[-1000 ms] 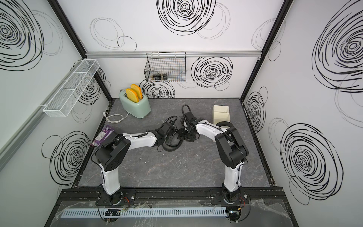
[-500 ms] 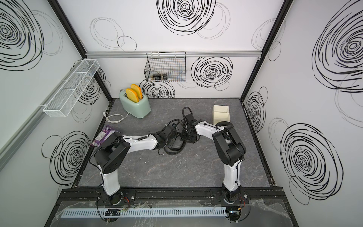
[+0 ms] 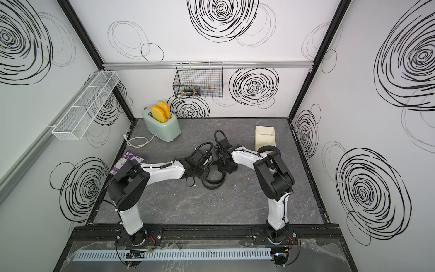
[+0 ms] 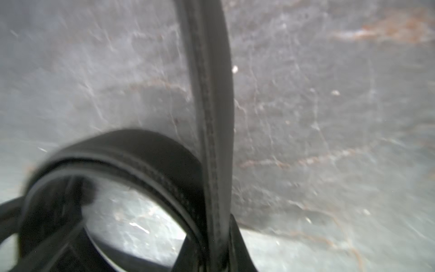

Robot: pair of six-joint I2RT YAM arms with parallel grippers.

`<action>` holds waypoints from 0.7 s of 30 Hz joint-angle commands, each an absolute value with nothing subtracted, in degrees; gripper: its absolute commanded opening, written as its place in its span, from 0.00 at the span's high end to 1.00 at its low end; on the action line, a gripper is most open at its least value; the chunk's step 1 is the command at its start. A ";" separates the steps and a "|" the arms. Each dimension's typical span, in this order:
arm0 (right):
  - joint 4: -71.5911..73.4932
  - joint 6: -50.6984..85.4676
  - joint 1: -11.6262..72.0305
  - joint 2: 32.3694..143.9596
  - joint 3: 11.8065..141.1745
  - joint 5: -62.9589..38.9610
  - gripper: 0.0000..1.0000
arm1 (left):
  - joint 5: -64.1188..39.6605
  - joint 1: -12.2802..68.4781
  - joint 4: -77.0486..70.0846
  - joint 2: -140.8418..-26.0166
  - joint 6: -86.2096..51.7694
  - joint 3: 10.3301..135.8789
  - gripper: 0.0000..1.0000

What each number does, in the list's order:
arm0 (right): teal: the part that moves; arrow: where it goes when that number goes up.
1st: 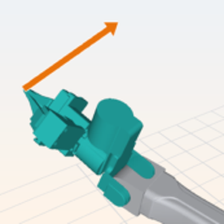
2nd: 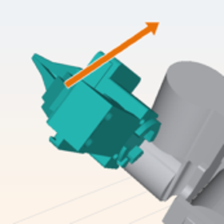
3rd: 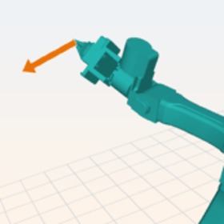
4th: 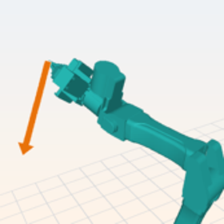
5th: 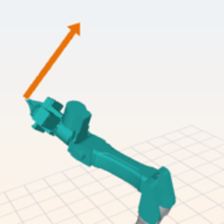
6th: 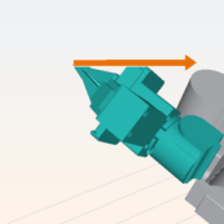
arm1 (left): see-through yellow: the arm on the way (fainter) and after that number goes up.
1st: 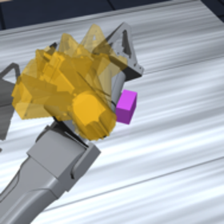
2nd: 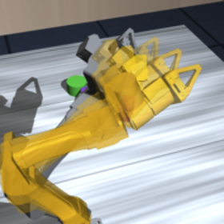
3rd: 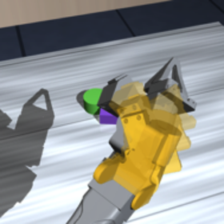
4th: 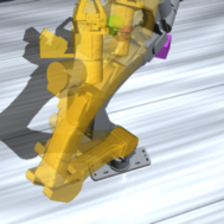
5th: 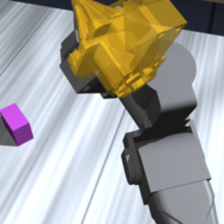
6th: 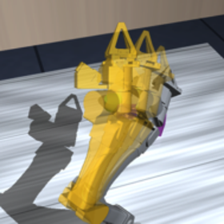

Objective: Place the belts into the storage roll
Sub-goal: Roll the belt at the center of the board.

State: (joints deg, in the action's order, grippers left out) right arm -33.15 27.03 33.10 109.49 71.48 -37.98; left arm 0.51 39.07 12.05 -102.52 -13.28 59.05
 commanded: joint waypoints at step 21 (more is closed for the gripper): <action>-43.64 3.32 41.92 111.80 76.21 -28.63 0.86 | -16.16 18.62 17.67 -71.25 -20.68 45.78 0.29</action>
State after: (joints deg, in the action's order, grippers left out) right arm -41.32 7.18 43.18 113.25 78.26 -29.85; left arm -13.26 17.76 18.11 -70.57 -23.62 45.43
